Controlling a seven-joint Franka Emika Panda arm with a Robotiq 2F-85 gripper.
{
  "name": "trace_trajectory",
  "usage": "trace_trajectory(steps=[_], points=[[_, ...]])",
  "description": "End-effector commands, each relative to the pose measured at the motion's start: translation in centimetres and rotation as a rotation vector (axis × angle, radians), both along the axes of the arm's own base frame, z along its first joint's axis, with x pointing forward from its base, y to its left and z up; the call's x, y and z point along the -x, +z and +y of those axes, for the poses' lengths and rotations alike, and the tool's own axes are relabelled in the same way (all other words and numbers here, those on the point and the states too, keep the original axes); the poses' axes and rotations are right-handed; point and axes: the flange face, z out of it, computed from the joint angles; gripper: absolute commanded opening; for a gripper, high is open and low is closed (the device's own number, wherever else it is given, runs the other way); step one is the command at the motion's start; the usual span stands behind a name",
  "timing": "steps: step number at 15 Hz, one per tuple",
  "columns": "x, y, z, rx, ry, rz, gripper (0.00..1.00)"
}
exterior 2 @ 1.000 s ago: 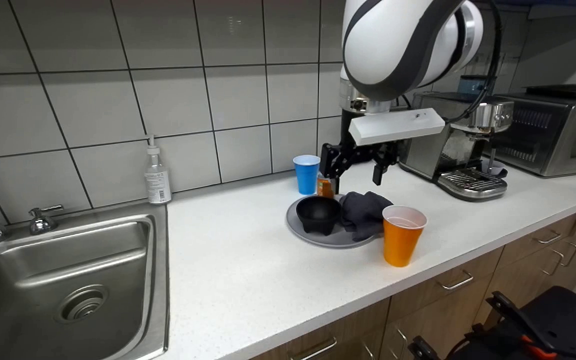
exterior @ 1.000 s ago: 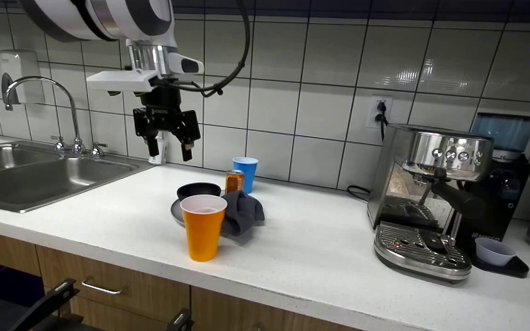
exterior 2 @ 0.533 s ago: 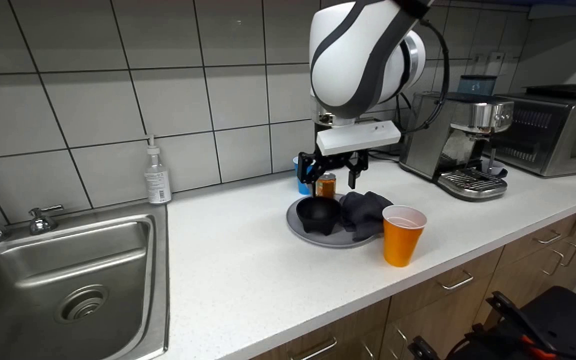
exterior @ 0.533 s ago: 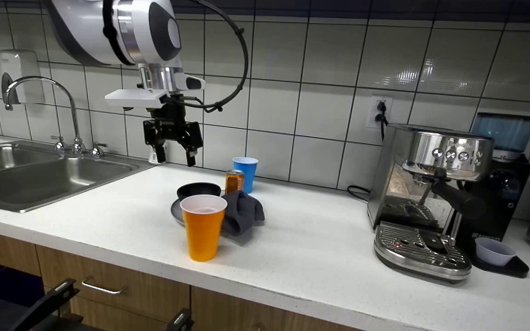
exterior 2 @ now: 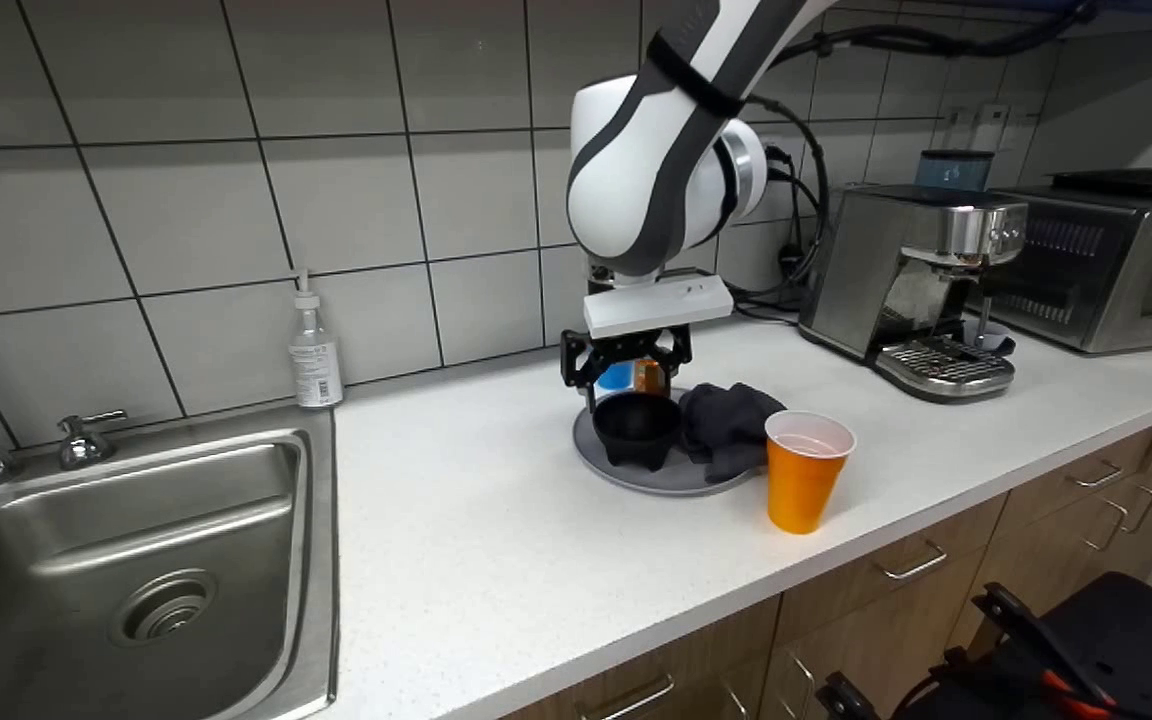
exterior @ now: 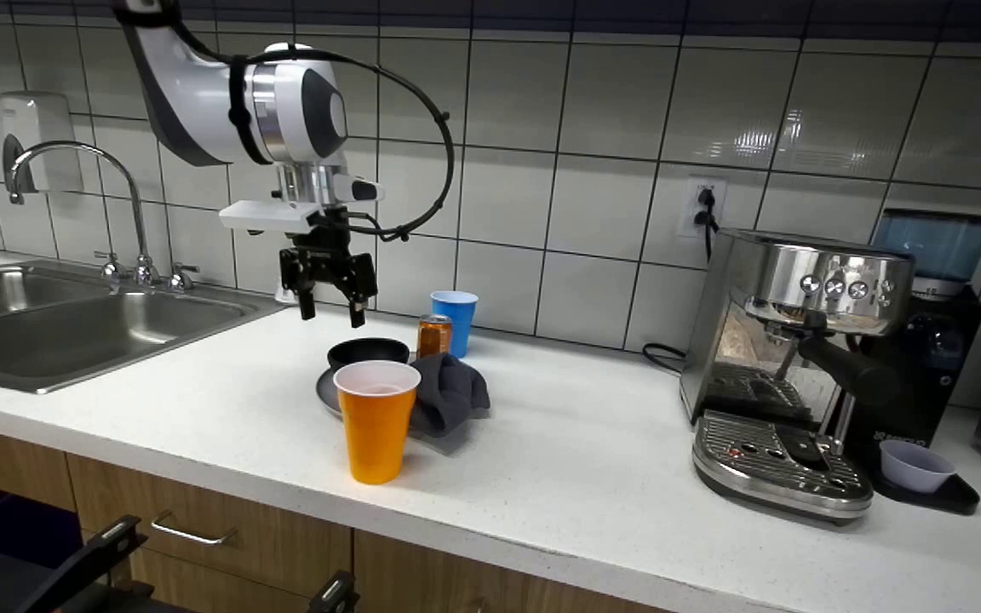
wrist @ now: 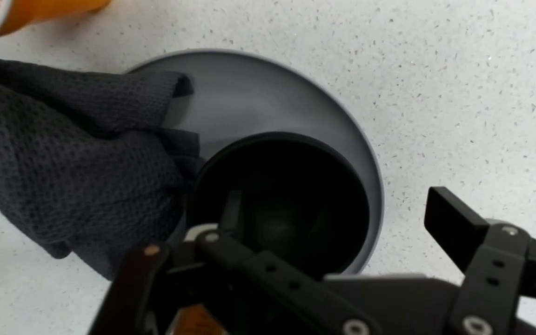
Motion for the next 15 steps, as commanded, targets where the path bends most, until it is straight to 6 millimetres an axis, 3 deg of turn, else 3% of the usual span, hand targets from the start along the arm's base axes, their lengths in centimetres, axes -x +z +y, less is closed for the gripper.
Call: trace_trajectory(steps=[1,7,15], points=[[-2.2,-1.5,0.5,0.006,-0.029,0.007,1.0],[-4.0,-3.7,1.1,-0.015,-0.057,0.028,1.0],[-6.0,-5.0,1.5,-0.044,-0.102,0.033,1.0]])
